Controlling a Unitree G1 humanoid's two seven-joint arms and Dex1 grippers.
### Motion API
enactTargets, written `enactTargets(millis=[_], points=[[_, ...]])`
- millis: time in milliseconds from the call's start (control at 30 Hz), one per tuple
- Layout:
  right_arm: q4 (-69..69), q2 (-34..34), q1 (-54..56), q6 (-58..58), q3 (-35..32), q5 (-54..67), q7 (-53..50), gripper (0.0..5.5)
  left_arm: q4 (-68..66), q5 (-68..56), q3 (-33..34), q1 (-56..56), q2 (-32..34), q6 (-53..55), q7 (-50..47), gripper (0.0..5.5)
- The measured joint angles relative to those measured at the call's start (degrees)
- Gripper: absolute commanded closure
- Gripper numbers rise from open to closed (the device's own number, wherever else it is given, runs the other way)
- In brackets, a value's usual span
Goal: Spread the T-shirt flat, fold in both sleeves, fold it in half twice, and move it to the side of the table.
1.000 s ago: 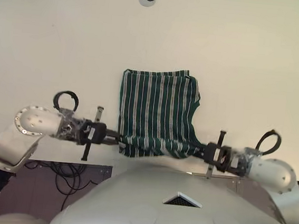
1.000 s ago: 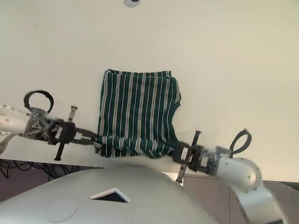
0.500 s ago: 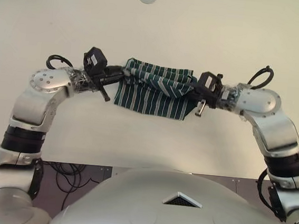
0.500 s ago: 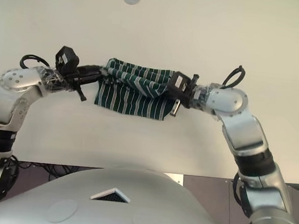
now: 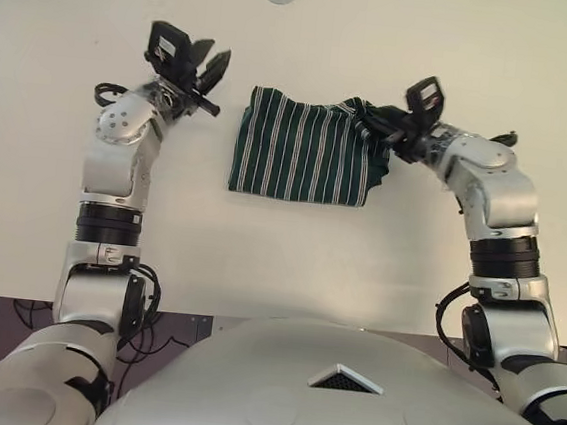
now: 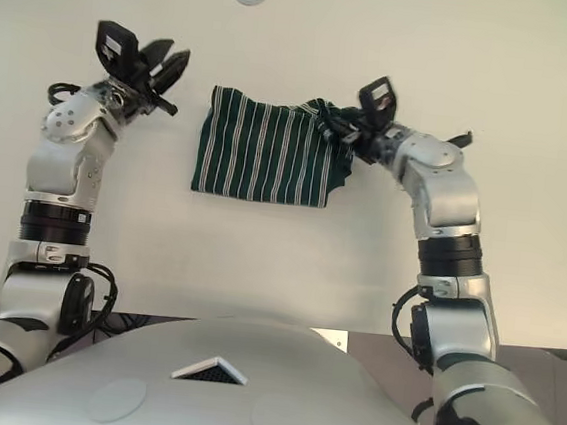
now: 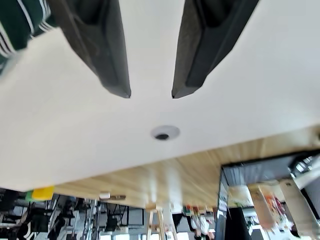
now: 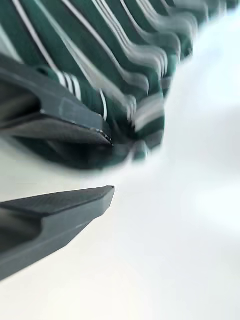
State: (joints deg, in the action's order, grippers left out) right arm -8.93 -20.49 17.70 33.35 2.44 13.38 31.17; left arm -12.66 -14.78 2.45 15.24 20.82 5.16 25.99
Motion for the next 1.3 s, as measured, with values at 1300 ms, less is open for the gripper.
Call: enactTargets(millis=[1300], points=[[-6.9, 6.7, -14.8, -22.0, -38.4, 9.2, -41.7, 5.47, -4.5, 5.8, 8.1, -7.6, -5.1, -21.0, -9.2, 5.50]])
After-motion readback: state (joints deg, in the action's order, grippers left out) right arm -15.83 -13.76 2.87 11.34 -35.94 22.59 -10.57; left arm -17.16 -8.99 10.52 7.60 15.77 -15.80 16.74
